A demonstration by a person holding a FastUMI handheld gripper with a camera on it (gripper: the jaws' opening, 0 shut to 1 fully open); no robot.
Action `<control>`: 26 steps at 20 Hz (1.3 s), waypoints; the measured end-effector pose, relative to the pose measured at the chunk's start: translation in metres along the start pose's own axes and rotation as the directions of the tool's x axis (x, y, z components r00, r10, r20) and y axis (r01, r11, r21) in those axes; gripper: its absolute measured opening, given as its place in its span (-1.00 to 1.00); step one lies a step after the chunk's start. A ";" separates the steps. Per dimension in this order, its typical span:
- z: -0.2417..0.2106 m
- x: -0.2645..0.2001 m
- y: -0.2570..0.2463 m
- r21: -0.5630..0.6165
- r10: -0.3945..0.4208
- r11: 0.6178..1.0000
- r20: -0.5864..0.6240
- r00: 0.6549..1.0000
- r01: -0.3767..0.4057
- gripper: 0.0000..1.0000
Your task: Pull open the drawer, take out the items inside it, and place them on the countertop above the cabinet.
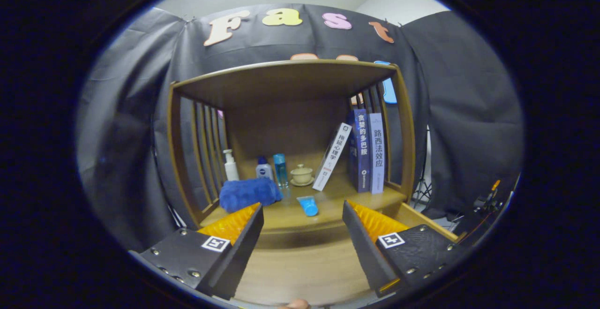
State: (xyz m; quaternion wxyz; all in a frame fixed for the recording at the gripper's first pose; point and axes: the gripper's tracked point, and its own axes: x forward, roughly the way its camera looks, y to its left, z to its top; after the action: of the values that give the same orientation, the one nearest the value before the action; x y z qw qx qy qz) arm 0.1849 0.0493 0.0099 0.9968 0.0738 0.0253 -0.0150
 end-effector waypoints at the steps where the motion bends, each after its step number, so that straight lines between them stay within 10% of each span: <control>1: -0.007 -0.013 0.004 0.001 0.013 1.000 0.008 1.000 -0.013 0.98; 13: -0.116 -0.120 -0.019 -0.003 0.001 1.000 -0.081 0.997 -0.001 0.98; 26: -0.186 -0.087 -0.006 0.014 0.068 0.998 -0.232 0.970 -0.067 0.99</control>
State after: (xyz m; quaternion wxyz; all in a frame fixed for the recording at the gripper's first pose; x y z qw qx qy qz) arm 0.0891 0.0734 -0.1699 0.9867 0.0787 0.1393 0.0277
